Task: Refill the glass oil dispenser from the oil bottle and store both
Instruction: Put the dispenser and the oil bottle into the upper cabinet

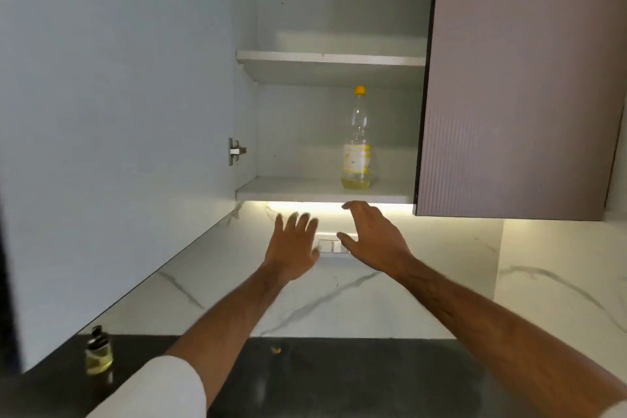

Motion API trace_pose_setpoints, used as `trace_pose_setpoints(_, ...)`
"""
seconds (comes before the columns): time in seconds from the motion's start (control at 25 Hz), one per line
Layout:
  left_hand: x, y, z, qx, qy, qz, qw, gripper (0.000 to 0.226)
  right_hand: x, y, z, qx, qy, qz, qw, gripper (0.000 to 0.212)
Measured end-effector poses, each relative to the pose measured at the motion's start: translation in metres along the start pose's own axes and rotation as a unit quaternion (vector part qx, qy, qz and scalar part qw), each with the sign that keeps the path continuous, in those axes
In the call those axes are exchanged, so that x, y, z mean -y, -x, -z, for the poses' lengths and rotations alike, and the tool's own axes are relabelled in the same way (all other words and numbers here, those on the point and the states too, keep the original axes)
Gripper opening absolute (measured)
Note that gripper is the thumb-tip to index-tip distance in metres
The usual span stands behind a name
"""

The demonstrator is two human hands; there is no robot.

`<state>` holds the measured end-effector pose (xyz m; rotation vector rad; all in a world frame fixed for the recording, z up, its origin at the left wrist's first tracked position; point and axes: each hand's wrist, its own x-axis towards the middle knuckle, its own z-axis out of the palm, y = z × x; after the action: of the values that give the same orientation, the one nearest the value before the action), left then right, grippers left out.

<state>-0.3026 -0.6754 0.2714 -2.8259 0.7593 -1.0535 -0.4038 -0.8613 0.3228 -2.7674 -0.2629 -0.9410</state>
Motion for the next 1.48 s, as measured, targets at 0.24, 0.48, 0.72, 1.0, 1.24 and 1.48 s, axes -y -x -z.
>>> trace_pose_setpoints(0.24,-0.007,0.198,0.009,0.101,0.050,0.031,0.993,0.052,0.087,0.102,-0.032,0.055,-0.036,0.043,0.997,0.061)
trace_pose_setpoints(0.48,0.026,0.383,0.054,0.188,0.046,0.107,0.975,0.052,0.193,0.210,-0.078,0.160,-0.099,0.086,0.978,0.057)
trace_pose_setpoints(0.72,0.118,0.480,0.091,0.178,0.074,0.187,0.963,0.049,0.308,0.254,-0.121,0.215,-0.106,0.111,0.965,0.055)
trace_pose_setpoints(1.0,0.277,0.546,0.067,0.180,0.089,0.193,0.960,0.050,0.445,0.226,-0.211,0.248,-0.117,0.086,0.958,0.054)
trace_pose_setpoints(1.24,0.426,0.560,0.055,0.198,0.092,0.183,0.959,0.047,0.545,0.175,-0.275,0.264,-0.117,0.033,0.957,0.052)
trace_pose_setpoints(1.48,0.500,0.559,-0.013,0.234,0.109,0.152,0.954,0.047,0.560,0.130,-0.359,0.296,-0.116,-0.020,0.948,0.051)
